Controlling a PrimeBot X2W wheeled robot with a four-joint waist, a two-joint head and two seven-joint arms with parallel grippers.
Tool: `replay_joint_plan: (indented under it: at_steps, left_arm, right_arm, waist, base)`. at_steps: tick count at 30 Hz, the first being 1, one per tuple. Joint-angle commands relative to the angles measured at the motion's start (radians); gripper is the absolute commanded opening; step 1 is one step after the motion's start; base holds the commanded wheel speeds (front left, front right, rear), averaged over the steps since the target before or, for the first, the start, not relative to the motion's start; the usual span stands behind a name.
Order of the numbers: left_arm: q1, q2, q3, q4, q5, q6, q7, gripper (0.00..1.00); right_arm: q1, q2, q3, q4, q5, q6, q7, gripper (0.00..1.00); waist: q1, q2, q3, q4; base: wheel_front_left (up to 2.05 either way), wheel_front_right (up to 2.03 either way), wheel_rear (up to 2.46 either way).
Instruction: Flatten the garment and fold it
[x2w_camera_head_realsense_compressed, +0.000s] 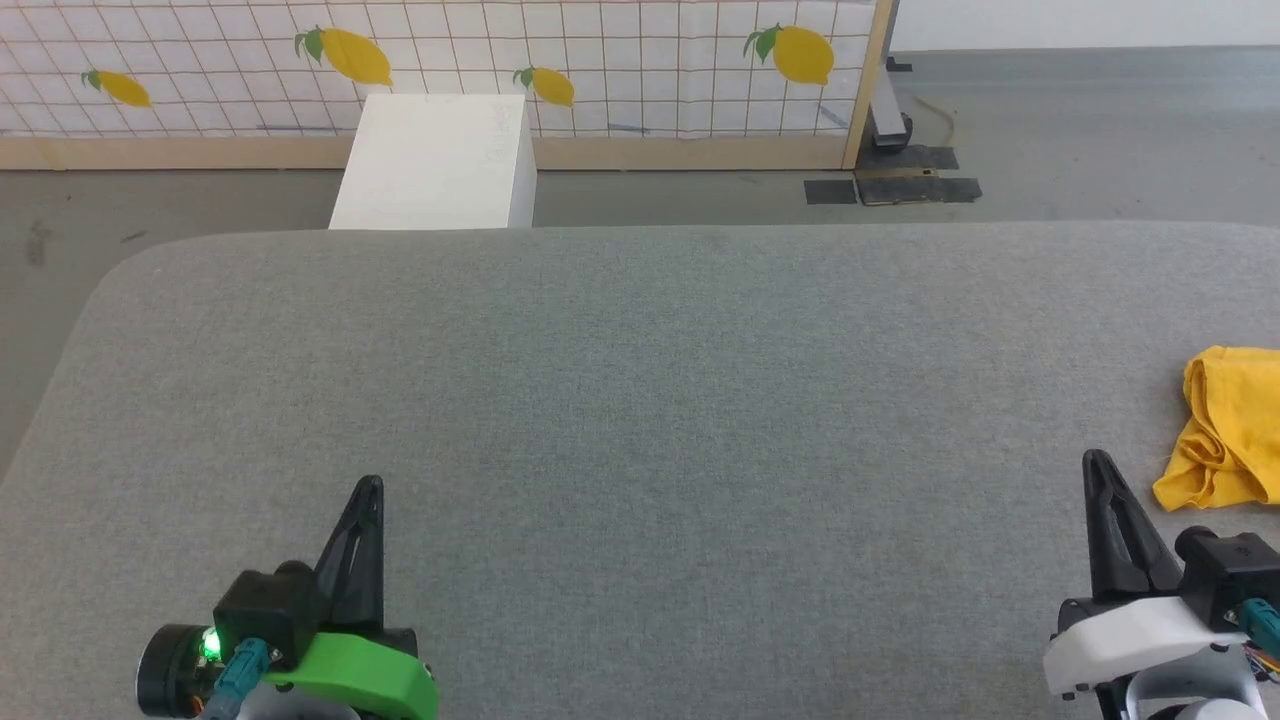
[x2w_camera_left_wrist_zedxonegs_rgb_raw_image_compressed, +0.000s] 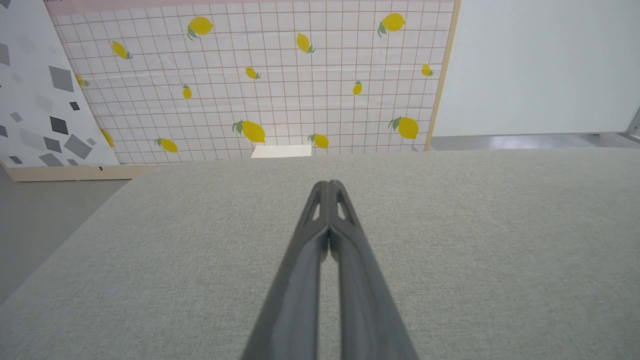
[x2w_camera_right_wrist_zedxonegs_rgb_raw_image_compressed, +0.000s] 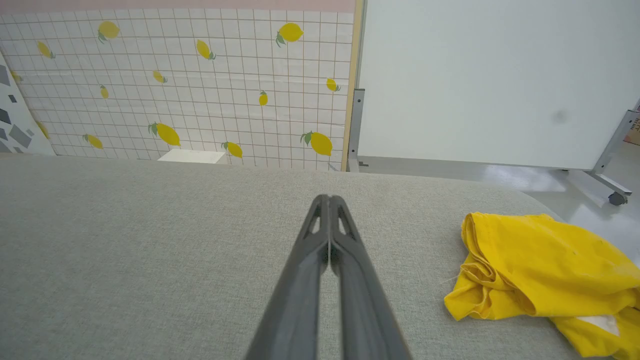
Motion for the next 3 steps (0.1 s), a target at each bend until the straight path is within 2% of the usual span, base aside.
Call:
replay_joint_plan:
  at_steps: [1, 3]
  left_arm:
    - [-0.021, -0.007, 0.003, 0.003, 0.012, 0.007, 0.010, 0.00]
    - [-0.023, -0.008, 0.003, 0.005, 0.015, 0.009, 0.014, 0.00]
  right_arm:
    - [-0.014, 0.000, 0.012, -0.008, 0.000, -0.001, 0.009, 0.00]
    - [-0.015, 0.000, 0.016, -0.009, 0.000, -0.001, 0.013, 0.00]
  waist:
    - [0.0000, 0.0000, -0.002, -0.001]
    - [0.0000, 0.0000, -0.003, -0.001]
  base:
    - [0.00, 0.00, 0.00]
    - [0.00, 0.00, 0.00]
